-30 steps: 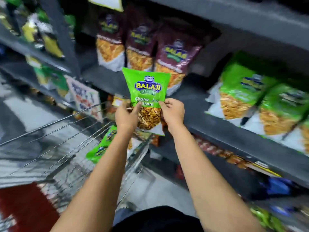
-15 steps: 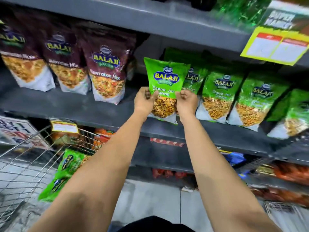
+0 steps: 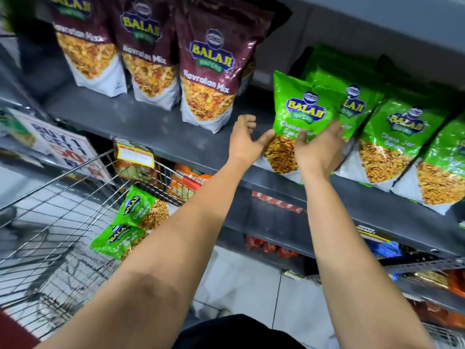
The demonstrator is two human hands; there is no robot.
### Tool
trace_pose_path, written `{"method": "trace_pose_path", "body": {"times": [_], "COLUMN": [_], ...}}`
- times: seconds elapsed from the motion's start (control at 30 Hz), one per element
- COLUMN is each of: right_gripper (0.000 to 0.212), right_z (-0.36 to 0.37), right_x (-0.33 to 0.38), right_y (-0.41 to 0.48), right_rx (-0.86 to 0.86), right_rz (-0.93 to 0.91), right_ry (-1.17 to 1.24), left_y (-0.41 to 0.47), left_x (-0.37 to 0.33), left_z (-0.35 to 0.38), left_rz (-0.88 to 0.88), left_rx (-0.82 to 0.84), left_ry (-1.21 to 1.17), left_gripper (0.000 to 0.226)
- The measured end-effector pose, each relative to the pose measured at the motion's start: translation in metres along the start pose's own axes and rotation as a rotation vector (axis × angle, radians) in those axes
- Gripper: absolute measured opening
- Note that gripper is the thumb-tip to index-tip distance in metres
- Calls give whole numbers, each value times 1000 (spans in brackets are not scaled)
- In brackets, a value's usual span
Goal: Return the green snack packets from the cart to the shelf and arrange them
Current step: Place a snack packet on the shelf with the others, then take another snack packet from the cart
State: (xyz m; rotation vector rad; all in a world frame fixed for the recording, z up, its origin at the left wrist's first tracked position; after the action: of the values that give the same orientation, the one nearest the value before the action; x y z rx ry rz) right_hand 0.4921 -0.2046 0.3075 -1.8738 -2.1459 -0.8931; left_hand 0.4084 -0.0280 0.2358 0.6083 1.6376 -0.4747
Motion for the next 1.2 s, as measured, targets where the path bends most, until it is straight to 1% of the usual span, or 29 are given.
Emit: {"method": "trace_pose_path", "body": {"times": [0.07,0.13,0.23,0.3,0.4,0.5,0.57,0.63,0.67,0.77,0.87,1.0,1.07,1.13,1.17,1.2], "right_gripper": [64,64,63,58,48,43,39,36,34,28,25,25,31,42,45,44], "right_z": [-7,5,35,63,108,168,198,236,255,313,354,394,411,427,435,439], "right_x": [35,79,140,184,231,262,264,262,255,226,193,150,127,106,97,94], "right_y": [-10,-28,-63,-103,-171,-250,-287,-333,-351,-394,-418,-433,-433,-431,-431,-431], "right_rx": [-49,-40,26,101,210,356,433,538,618,848,992,1057,1090,1137,1151,1150], "right_rz": [-112,-239,-426,-568,-776,-956,-1019,-1075,-1073,-983,-922,-787,-686,-523,-462,-449], "right_ry": [-108,-105,-56,-39,-22,-26,-36,-28,-37,-129,-242,-378,-433,-458,-478,-508], "left_y": [-4,-10,-20,-31,-52,-76,-91,-108,-116,-139,-153,-173,-179,-181,-181,-181], "left_x": [-2,4,19,43,92,152,182,228,247,307,349,403,424,440,447,451], "left_z": [-28,-69,-133,-187,-257,-317,-335,-353,-357,-360,-347,-330,-320,-312,-309,-307], "left_rz": [33,65,78,44,-72,-229,-317,-446,-500,-694,-830,-995,-1068,-1119,-1146,-1173], "left_rx": [-91,-191,-336,-487,-680,-832,-858,-859,-856,-819,-746,-673,-595,-519,-508,-508], "left_ry": [4,62,78,99,162,236,270,273,279,293,290,278,258,250,238,212], "left_gripper": [54,52,50,49,46,55,58,52,50,49,54,64,72,78,77,74]}}
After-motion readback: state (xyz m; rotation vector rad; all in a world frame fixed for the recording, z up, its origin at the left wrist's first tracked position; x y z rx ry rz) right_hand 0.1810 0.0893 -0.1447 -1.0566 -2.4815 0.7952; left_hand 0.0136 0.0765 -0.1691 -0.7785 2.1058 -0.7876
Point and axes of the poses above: each hand's wrist, its own y-axis towards the middle knuckle, its own z-axis out of the palm, x = y × z, the point moved 9 cm from there along y, towards the middle knuckle, and after that the axes turned 3 degrees about -x, right-handed, at the moved point
